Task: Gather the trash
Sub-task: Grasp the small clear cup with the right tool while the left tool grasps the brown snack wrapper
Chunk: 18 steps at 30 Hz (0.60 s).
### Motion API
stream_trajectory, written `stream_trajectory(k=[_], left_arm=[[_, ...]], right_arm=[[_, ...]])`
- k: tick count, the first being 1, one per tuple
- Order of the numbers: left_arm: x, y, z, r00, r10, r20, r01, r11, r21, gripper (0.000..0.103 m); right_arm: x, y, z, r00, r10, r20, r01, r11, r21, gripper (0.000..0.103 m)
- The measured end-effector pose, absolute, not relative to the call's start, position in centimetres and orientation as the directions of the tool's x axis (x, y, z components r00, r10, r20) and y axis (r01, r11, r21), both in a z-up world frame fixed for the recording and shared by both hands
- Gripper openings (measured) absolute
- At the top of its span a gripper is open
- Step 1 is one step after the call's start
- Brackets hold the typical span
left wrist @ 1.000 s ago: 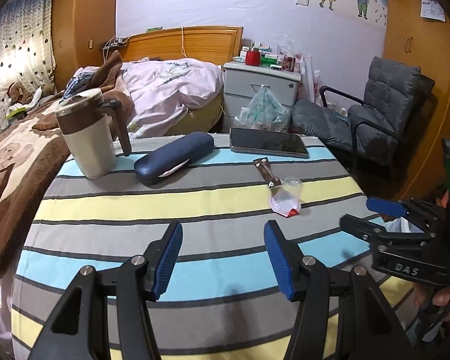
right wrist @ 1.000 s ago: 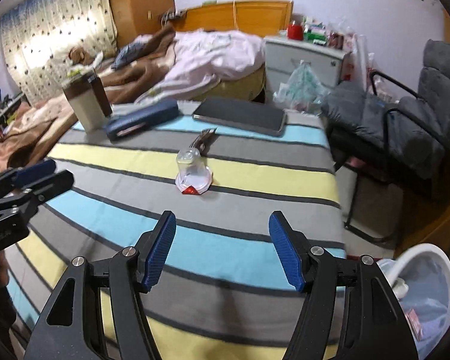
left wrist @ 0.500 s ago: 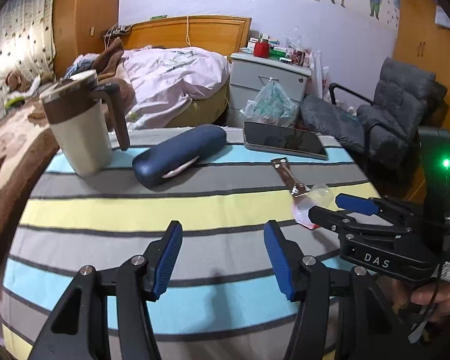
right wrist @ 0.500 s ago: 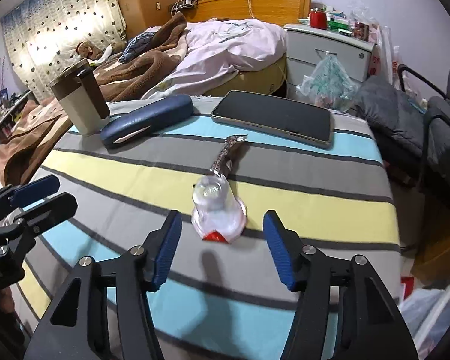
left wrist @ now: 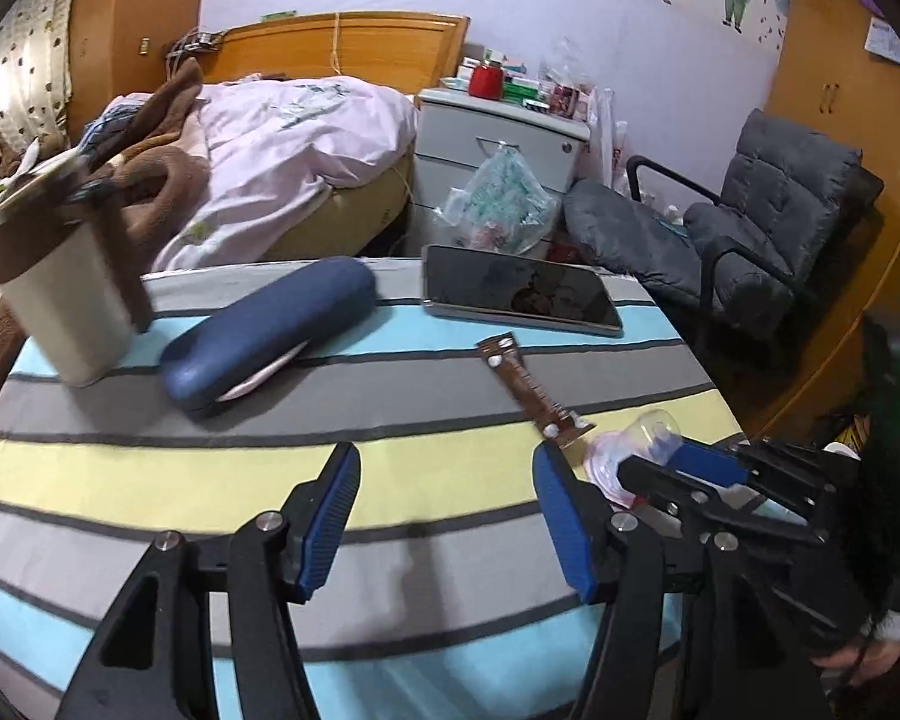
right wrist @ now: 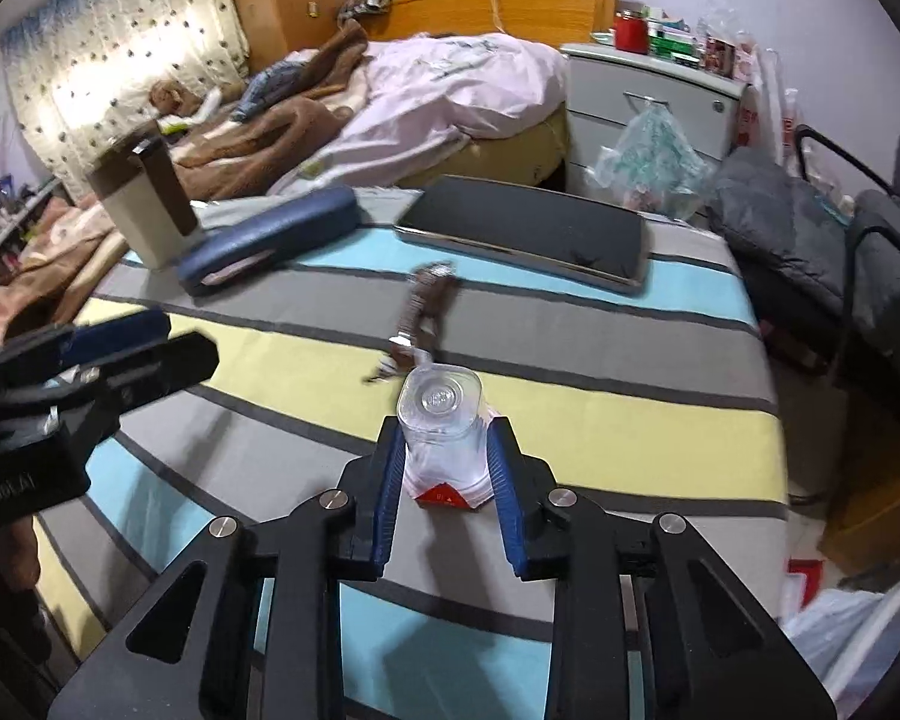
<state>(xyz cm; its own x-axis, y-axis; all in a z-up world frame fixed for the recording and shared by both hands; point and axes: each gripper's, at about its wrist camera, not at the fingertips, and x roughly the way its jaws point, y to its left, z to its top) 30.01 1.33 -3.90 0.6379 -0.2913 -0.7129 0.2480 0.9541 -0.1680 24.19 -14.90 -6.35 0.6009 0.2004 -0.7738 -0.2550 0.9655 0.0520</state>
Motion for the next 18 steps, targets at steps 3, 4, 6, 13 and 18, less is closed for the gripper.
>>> stream_trajectory(k=[3, 4, 6, 13, 18], left_arm=[[30.8, -0.5, -4.0, 0.630, -0.296, -0.718, 0.268, 0.951, -0.156, 0.062], [31.1, -1.1, -4.0, 0.631, -0.294, -0.718, 0.274, 0.950, -0.148, 0.062], [31.6, -2.1, -4.1, 0.628, -0.297, -0.719, 0.288, 0.947, -0.140, 0.062], [34.0, -4.0, -5.6, 0.612, -0.256, -0.748, 0.258, 0.959, -0.117, 0.062], [34.8, -5.0, -6.7, 0.604, -0.235, -0.762, 0.247, 0.964, -0.101, 0.056]], right_arm=[[24.1, -15.7, -6.1, 0.612, 0.182, -0.770, -0.238, 0.970, 0.040, 0.031], [24.1, -16.0, -5.9, 0.619, 0.178, -0.765, -0.232, 0.972, 0.038, 0.031], [24.2, -16.5, -5.9, 0.621, 0.178, -0.763, -0.227, 0.973, 0.043, 0.031], [24.1, -17.7, -5.9, 0.637, 0.152, -0.756, -0.211, 0.977, 0.019, 0.030], [24.1, -18.7, -5.8, 0.644, 0.158, -0.749, -0.204, 0.978, 0.030, 0.031]])
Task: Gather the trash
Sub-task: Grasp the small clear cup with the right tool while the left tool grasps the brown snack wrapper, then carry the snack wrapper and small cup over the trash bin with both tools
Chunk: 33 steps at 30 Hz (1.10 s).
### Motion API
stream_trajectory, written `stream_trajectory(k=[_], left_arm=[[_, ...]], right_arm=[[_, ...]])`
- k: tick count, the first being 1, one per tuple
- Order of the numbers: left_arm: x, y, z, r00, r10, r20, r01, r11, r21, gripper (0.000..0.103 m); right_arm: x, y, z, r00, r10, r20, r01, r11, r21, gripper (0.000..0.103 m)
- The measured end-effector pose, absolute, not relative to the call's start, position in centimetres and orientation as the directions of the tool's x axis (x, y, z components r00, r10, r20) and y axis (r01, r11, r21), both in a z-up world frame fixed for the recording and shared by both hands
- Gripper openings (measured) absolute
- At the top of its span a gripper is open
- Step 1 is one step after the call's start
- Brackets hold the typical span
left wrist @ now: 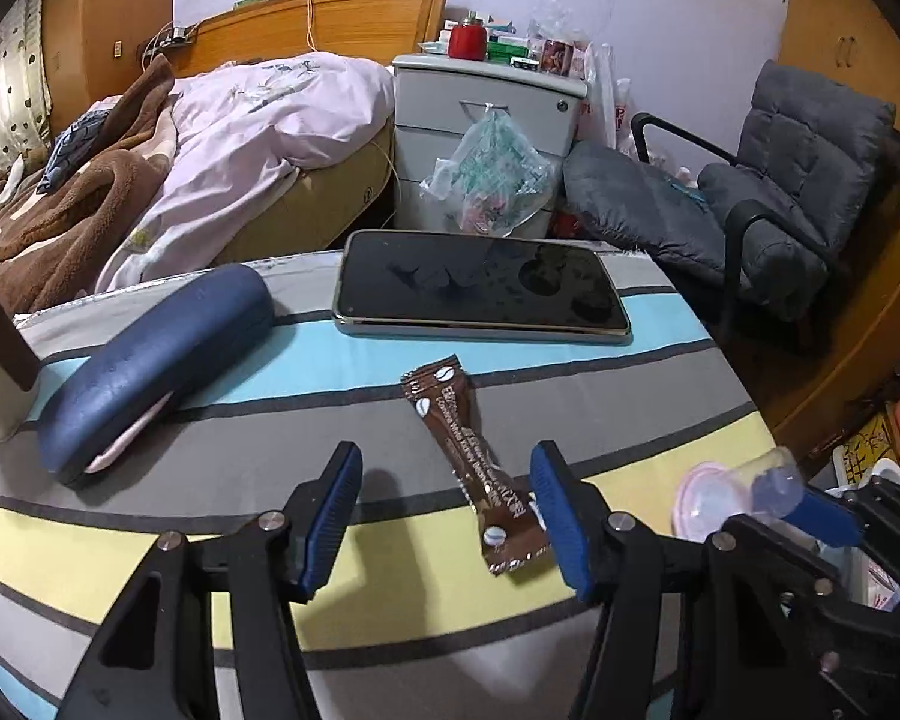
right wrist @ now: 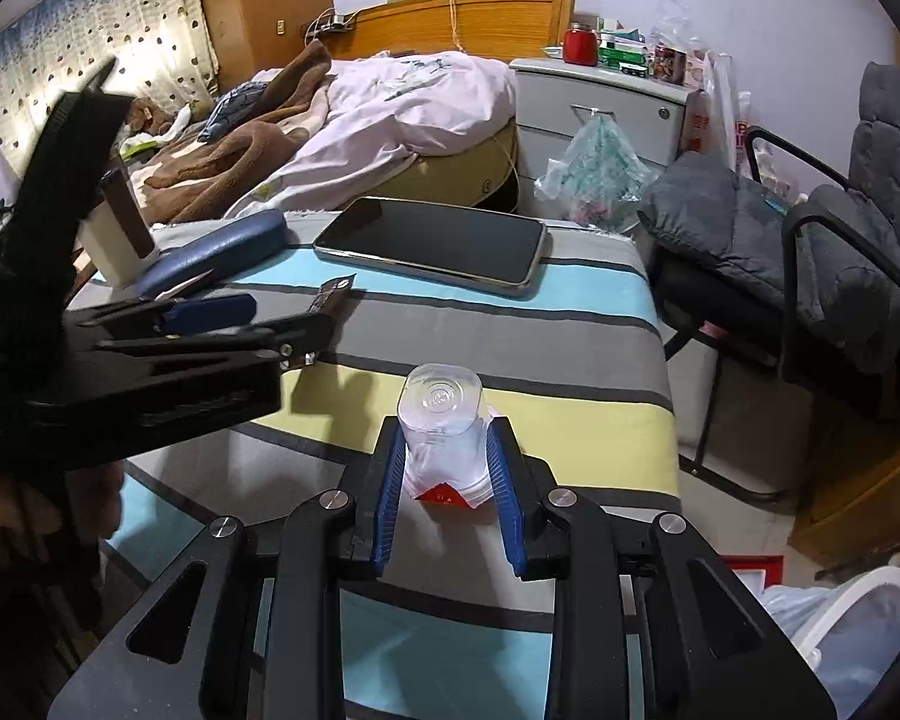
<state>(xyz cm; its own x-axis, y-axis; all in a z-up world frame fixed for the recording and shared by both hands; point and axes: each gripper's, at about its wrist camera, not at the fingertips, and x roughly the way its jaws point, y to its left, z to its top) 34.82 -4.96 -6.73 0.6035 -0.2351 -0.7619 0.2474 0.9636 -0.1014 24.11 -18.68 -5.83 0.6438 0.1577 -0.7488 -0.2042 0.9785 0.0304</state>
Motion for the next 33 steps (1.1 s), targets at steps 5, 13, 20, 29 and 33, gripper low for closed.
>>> stream_trajectory(k=[5, 13, 20, 29, 33], left_arm=[[35.5, -5.4, -7.3, 0.594, -0.228, -0.771, 0.239, 0.966, -0.101, 0.040], [35.2, -6.0, -7.2, 0.599, -0.224, -0.768, 0.262, 0.962, -0.076, 0.016], [33.9, -5.9, -6.3, 0.609, -0.239, -0.756, 0.279, 0.957, -0.077, 0.016], [30.6, -5.5, -4.8, 0.627, -0.246, -0.739, 0.283, 0.956, -0.078, 0.015], [28.7, -5.3, -3.8, 0.639, -0.249, -0.728, 0.279, 0.957, -0.083, 0.015]], right_arm=[[24.2, -19.1, -5.9, 0.644, 0.166, -0.746, -0.203, 0.978, 0.042, 0.031], [24.0, -19.3, -5.9, 0.648, 0.171, -0.742, -0.195, 0.979, 0.055, 0.031], [23.5, -19.5, -5.6, 0.654, 0.167, -0.738, -0.183, 0.981, 0.060, 0.030], [21.6, -19.7, -4.2, 0.683, 0.162, -0.713, -0.162, 0.984, 0.068, 0.031], [20.4, -20.1, -3.4, 0.697, 0.155, -0.700, -0.148, 0.986, 0.071, 0.031]])
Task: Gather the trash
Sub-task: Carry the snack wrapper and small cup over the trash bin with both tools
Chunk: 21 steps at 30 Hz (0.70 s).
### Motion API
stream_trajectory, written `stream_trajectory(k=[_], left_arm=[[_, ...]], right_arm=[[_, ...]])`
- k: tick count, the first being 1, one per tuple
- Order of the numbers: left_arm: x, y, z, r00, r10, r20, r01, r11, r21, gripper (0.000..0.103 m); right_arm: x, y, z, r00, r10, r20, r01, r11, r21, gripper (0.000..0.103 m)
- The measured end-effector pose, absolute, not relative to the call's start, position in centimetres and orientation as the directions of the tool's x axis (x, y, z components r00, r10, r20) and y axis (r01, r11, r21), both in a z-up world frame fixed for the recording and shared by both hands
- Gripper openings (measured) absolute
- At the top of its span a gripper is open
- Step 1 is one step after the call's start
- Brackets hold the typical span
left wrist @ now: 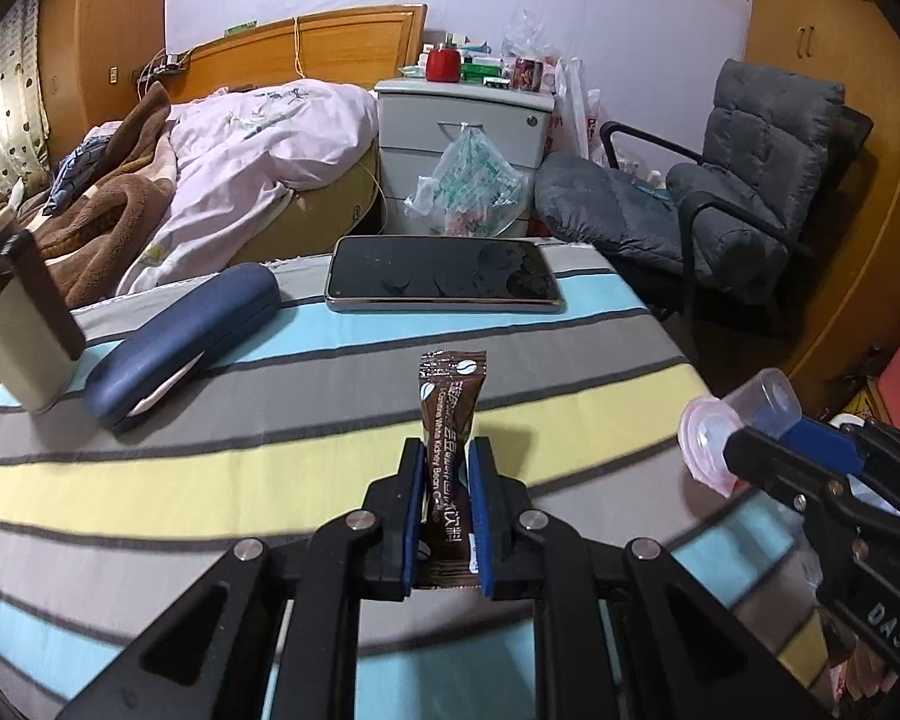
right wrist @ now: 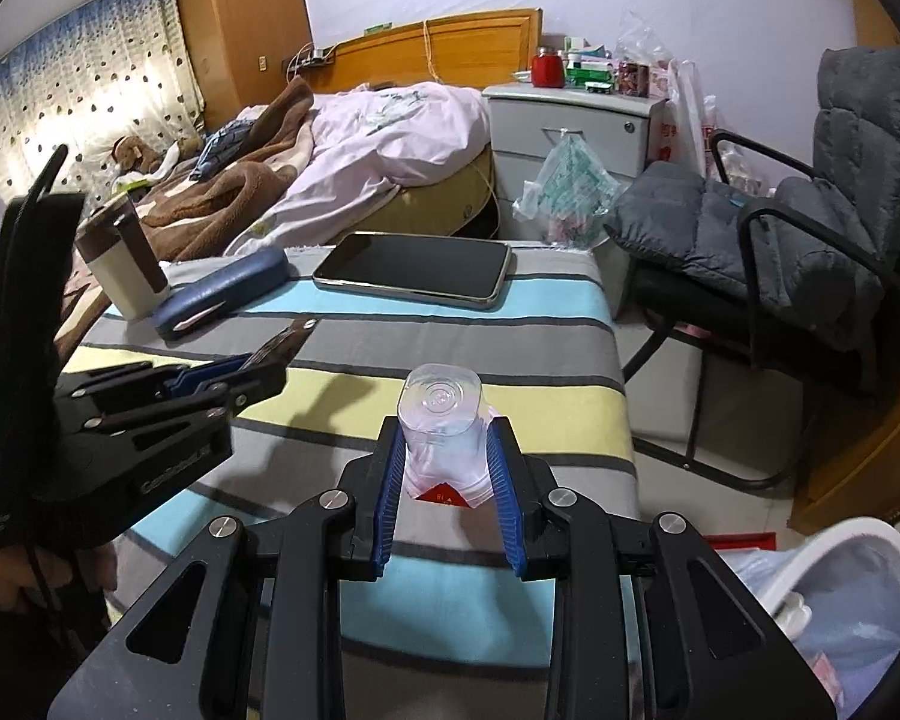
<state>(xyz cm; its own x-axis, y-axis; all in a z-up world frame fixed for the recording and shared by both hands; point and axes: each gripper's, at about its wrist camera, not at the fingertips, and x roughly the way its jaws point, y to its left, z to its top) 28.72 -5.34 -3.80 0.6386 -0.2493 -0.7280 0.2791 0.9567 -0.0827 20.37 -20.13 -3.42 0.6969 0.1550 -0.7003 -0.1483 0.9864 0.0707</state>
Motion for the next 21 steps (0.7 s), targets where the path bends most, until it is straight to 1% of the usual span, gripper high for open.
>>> stream_trajectory(k=[12, 21], left_arm=[[22.7, -6.7, 0.0, 0.678, -0.296, -0.673, 0.327, 0.941, -0.085, 0.015], [18.4, -8.9, 2.0, 0.693, -0.342, -0.634, 0.382, 0.921, -0.078, 0.016]], right_arm=[[16.3, -21.4, -1.2, 0.738, 0.129, -0.663, -0.106, 0.992, 0.074, 0.031], [12.8, -23.8, 0.2, 0.770, 0.079, -0.633, -0.045, 0.997, 0.069, 0.031]])
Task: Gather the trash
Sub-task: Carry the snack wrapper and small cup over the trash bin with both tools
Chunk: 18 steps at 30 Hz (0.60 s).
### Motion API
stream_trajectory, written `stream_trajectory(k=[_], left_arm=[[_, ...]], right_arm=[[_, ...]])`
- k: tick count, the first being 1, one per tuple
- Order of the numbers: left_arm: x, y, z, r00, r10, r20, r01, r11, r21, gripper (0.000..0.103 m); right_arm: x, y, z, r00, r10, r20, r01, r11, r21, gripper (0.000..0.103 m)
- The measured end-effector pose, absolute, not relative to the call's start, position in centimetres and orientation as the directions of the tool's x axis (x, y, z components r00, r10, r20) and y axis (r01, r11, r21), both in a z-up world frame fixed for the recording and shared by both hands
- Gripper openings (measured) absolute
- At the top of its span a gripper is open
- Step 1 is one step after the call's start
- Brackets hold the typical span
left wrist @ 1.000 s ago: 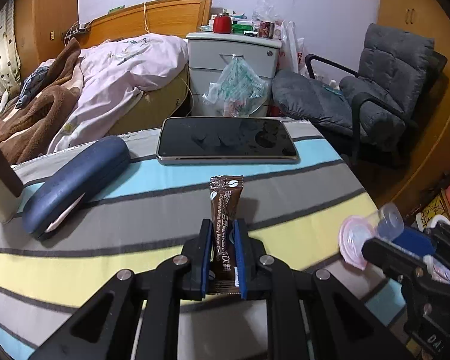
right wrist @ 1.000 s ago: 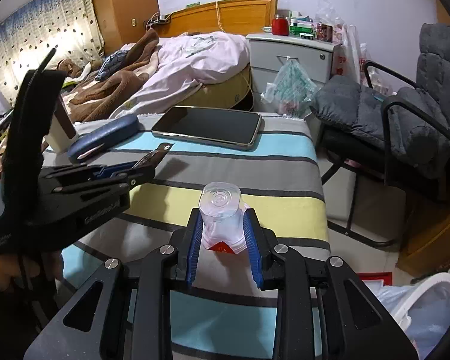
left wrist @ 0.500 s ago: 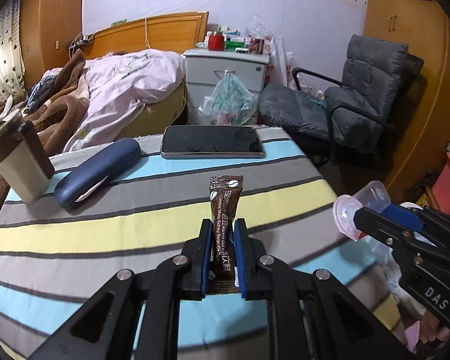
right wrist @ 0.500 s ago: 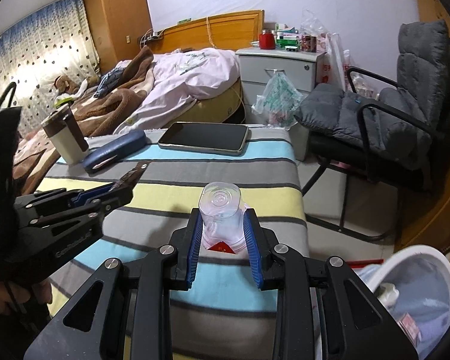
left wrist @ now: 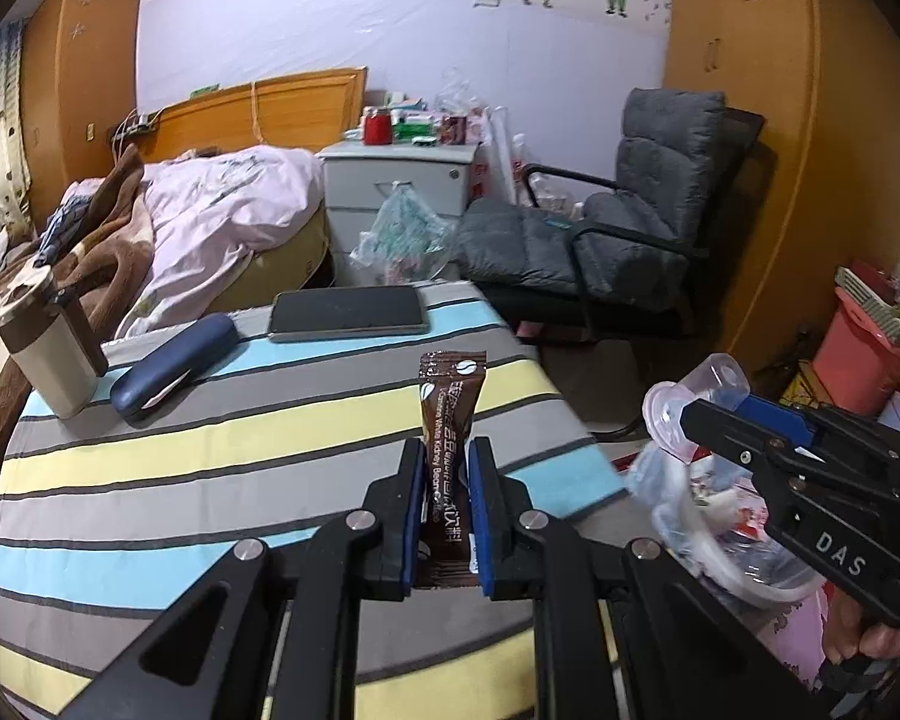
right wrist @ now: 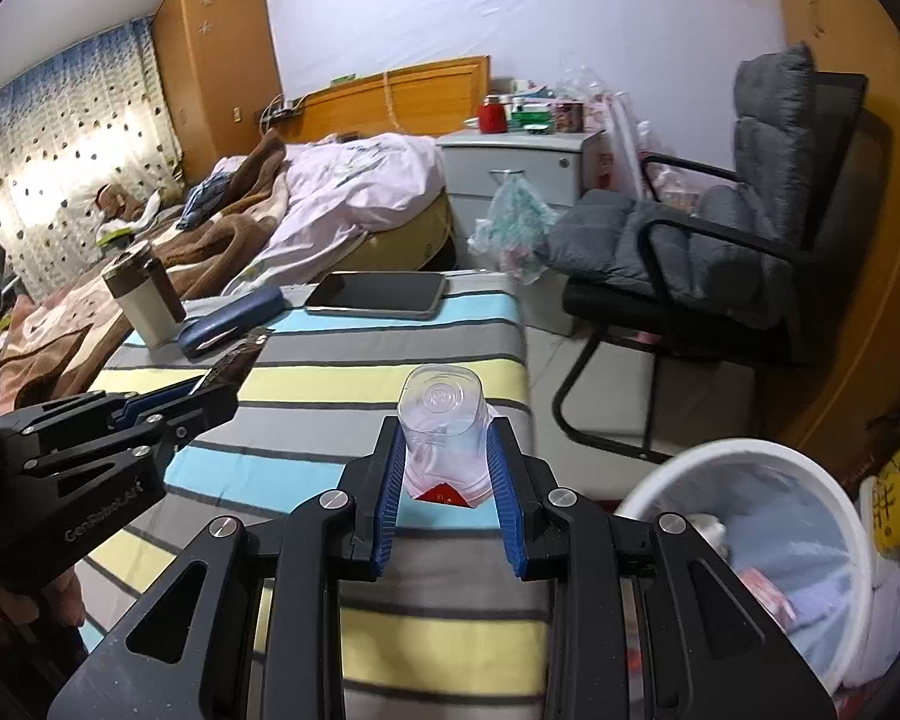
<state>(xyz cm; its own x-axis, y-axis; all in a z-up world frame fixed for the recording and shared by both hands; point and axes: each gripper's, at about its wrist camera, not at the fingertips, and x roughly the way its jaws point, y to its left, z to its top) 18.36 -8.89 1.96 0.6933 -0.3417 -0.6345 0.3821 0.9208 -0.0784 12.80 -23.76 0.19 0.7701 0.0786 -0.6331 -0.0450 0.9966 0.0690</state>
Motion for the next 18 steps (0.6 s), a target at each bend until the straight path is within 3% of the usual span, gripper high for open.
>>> stream_trajectory(k=[18], left_arm=[[12.7, -18.0, 2.7, 0.604, -0.507, -0.614, 0.574, 0.812, -0.106, 0.016]], right_arm=[[6.9, -30.8, 0.5, 0.782, -0.086, -0.618, 0.154, 0.986, 0.058, 0.031]])
